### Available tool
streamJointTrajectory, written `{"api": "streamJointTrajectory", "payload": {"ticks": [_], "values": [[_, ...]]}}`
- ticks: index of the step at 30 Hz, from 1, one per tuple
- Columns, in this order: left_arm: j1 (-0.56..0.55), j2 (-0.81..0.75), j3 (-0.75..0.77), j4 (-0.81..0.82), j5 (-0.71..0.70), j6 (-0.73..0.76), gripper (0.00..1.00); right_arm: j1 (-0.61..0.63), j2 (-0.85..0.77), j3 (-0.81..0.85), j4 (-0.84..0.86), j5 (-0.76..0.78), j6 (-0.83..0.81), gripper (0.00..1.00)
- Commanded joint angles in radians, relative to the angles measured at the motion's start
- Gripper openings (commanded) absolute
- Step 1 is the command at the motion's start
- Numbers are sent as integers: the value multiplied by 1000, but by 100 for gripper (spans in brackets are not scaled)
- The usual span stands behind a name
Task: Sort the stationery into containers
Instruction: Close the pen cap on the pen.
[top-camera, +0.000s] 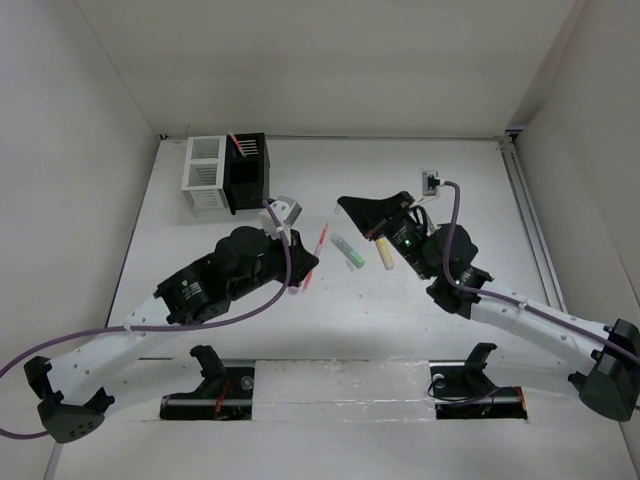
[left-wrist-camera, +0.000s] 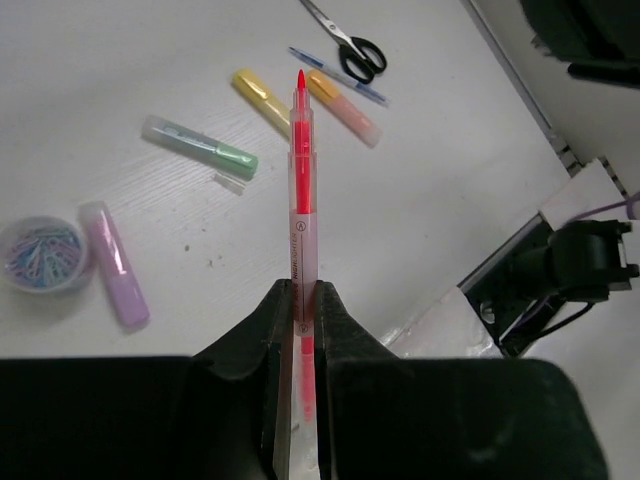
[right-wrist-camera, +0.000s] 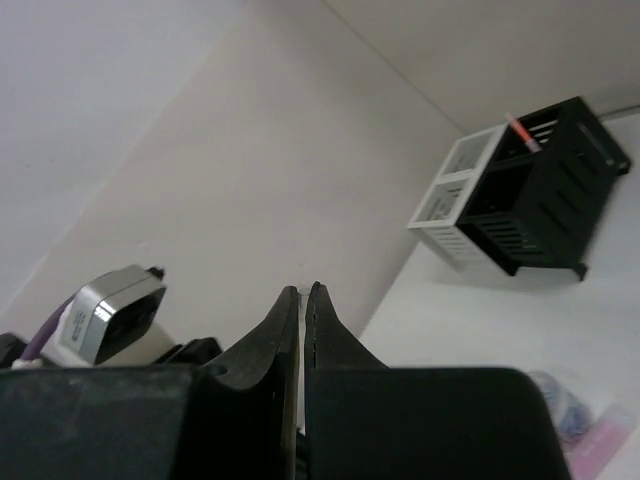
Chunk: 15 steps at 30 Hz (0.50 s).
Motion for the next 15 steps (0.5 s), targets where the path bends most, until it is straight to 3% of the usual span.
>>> {"api": "streamJointTrajectory", "payload": {"ticks": [1, 15], "values": [[3, -12, 6, 106, 96, 18, 0, 56, -24, -41, 227, 111, 87, 0], [3, -26, -19, 176, 162, 18, 0, 79, -26, -104, 288, 176, 24, 0]]}}
